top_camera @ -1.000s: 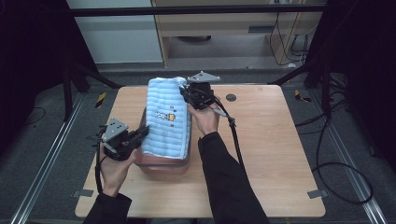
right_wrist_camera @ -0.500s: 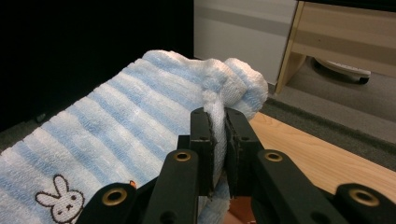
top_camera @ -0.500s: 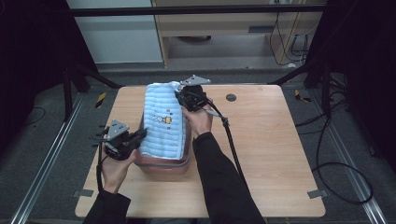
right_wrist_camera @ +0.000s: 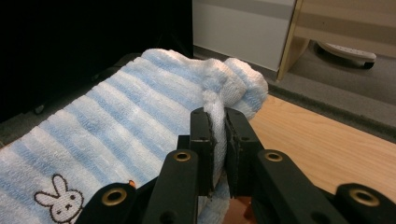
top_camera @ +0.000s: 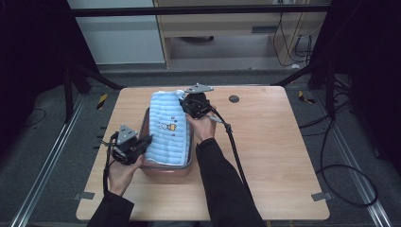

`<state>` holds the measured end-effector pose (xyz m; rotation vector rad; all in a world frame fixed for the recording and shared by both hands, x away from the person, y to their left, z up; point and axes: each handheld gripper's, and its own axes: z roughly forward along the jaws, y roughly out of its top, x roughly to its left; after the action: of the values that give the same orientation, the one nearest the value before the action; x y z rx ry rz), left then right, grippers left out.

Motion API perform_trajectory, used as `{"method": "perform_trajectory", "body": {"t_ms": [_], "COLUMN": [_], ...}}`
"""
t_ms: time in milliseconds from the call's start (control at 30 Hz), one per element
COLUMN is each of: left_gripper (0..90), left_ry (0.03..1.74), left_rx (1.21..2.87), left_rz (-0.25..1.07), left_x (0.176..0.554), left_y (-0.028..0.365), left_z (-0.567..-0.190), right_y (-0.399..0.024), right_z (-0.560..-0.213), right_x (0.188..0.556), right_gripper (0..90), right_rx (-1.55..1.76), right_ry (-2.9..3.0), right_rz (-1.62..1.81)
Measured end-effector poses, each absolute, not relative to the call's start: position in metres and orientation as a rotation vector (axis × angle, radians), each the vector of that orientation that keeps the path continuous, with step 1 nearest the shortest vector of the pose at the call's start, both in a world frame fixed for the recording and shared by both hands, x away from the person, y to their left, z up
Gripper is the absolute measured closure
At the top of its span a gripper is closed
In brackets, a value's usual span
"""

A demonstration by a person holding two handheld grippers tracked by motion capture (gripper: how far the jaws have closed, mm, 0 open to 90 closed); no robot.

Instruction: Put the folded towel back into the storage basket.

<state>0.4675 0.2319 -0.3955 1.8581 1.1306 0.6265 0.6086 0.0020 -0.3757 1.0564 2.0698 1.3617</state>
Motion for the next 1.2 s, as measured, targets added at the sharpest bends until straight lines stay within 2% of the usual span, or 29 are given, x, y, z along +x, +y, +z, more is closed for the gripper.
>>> {"method": "perform_trajectory", "body": {"t_ms": [1200], "left_gripper": [86.0], "left_ry": [1.212], "left_rx": [1.97], "left_rz": [0.613], "left_x": [0.478], "left_y": [0.235], "left_z": [-0.437], "right_y": [0.01], "right_z": [-0.437], "right_x": [0.61], "right_gripper": [81.9], "right_rx": [1.128], "right_ry": [2.167], "right_rz": [1.237]}}
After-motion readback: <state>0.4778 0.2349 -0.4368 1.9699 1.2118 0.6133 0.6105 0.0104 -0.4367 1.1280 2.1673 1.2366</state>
